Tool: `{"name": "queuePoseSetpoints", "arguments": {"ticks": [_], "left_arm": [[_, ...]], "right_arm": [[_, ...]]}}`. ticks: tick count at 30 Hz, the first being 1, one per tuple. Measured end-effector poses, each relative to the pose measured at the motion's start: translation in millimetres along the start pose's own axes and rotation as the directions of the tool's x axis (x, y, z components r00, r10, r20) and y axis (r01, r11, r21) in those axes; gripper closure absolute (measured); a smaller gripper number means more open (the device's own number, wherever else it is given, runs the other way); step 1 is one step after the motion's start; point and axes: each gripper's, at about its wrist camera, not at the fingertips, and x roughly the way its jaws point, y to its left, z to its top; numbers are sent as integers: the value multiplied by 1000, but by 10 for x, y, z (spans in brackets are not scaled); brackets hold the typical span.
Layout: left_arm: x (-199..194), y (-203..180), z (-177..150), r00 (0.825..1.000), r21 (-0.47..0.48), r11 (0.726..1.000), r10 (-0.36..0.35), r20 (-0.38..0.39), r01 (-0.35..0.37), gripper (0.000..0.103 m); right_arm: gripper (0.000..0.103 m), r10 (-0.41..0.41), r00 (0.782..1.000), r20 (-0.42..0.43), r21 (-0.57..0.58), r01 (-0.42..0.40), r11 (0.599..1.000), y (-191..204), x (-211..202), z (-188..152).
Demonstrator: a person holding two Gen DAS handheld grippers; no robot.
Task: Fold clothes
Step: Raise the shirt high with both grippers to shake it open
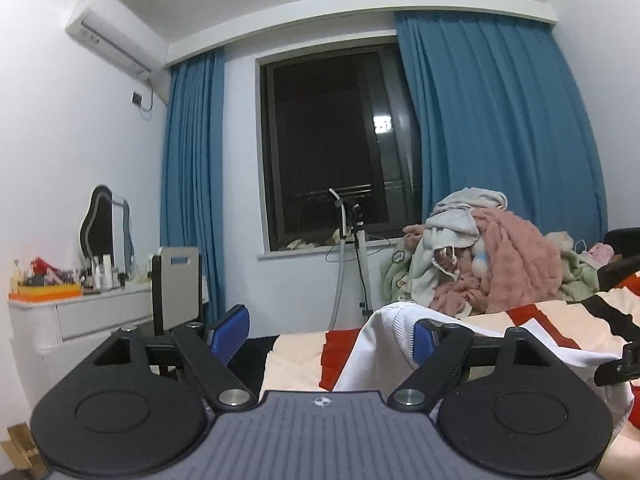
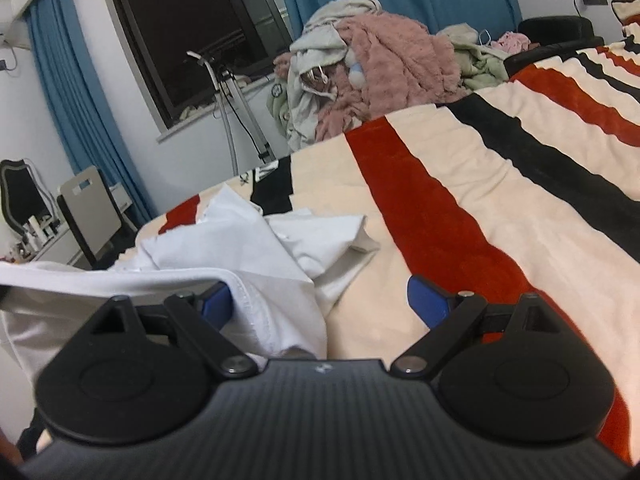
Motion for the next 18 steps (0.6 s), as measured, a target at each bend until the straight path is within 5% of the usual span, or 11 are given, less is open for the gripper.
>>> {"name": "queuePoseSetpoints", "arguments": {"ticks": [5,10,14,18], "left_arm": [[-197,-41,53,999,12,1000,-24,30,23,20],[-245,-97,35,999,17,1000,-23,31,22,20],[-216,-65,43,1000,9,1000,-12,22,12,20],[-162,-31,40,1000,9,1000,-7,5,7,20]], "right_arm": [[12,-44,999,27,9,44,999,-120,-246,51],[12,23,993,116,20,-25,999,-131,-409,107],[12,65,998,-8,-21,-65,998,-26,-169,7],[12,-13,987,-163,-86,-2,996,67,140,-162]]}}
